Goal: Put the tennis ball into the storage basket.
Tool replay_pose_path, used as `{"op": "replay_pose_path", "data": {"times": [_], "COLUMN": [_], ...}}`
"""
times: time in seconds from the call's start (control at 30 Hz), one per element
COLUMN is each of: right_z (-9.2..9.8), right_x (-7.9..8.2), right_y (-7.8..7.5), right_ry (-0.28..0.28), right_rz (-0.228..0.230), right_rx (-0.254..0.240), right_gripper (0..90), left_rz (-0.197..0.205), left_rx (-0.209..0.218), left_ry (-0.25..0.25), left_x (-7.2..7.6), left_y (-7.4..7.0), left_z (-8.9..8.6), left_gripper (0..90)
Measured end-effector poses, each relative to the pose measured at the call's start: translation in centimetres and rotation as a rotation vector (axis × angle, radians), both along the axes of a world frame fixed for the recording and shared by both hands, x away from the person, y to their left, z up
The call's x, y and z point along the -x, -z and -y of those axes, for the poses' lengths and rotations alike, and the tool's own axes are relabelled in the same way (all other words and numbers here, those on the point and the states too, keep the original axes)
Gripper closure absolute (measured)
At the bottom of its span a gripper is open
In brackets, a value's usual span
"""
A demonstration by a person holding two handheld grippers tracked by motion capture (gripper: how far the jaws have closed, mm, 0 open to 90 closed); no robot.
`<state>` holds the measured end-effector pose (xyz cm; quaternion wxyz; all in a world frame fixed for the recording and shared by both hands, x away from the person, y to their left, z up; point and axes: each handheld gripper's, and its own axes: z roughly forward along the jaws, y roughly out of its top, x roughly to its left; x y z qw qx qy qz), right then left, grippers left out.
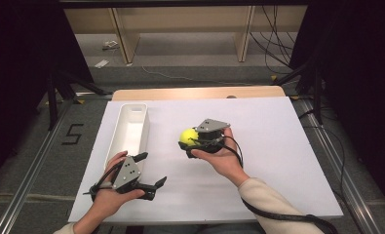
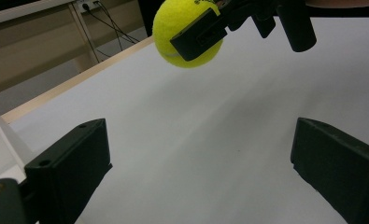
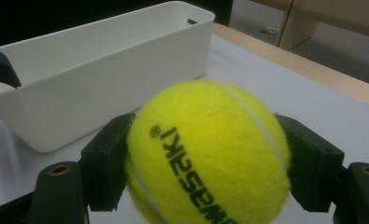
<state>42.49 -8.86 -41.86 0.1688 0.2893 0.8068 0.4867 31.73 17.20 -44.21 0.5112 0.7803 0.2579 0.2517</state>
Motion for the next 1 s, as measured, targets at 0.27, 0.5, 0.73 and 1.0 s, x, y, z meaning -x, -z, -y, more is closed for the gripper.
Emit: {"op": "replay_pose_path", "data": {"times": [0.27,0.5,0.73,1.0], "right_z": [-0.02,-0.03,-0.15,-0.72], "right_x": [0.07,0.05,-0.01,-0.07], "right_y": [-0.11,-0.25,-0.41,-0.48], "right_ry": [-0.002,0.003,0.004,-0.006], "right_rz": [0.004,0.007,0.007,0.003], "right_rx": [-0.002,-0.006,-0.010,-0.012], "right_gripper": [26.7,26.8,26.7,26.7], "left_rz": [0.002,0.001,0.001,-0.005], "left_rx": [-0.002,-0.004,-0.008,-0.007], "left_ry": [0.000,0.000,0.002,0.002], "left_x": [0.02,-0.01,0.02,0.12], "left_y": [-0.03,0.00,0.05,0.08], "left_z": [0.08,0.12,0.15,0.14], "left_gripper": [4.2,4.2,4.2,4.2]}}
